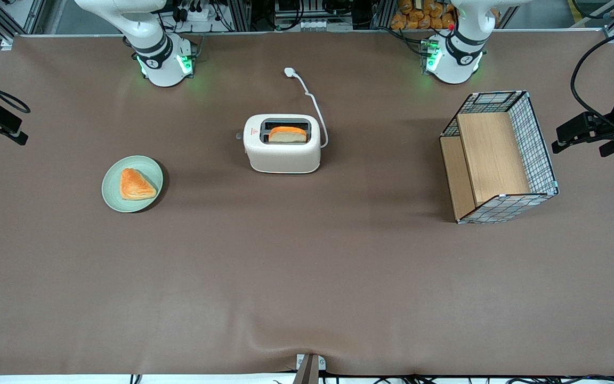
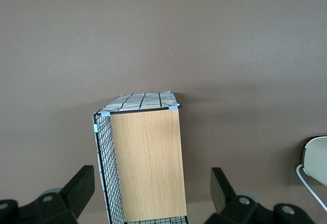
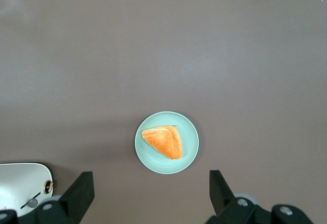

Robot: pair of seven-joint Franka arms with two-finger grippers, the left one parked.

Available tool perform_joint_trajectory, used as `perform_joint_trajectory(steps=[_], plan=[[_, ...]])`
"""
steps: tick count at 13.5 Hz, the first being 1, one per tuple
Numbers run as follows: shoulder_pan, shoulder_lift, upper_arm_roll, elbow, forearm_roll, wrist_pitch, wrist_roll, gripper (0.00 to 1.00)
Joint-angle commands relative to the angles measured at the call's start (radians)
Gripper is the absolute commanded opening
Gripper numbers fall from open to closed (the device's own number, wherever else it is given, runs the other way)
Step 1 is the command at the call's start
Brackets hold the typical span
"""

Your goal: Press toaster button with right arm

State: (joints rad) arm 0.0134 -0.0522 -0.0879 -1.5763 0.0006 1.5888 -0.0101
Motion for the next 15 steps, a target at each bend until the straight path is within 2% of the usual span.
perform_joint_trajectory(steps=[1, 8, 13, 15], plan=[[0.003, 0.008, -0.001, 0.021, 0.006, -0.007, 0.018, 1.00], [0.013, 0.046, 0.000, 0.016, 0.001, -0.020, 0.013, 1.00], [0.077, 0.095, 0.002, -0.030, 0.016, -0.067, 0.024, 1.00], [0.105, 0.095, 0.000, -0.056, 0.073, -0.070, 0.036, 1.00]])
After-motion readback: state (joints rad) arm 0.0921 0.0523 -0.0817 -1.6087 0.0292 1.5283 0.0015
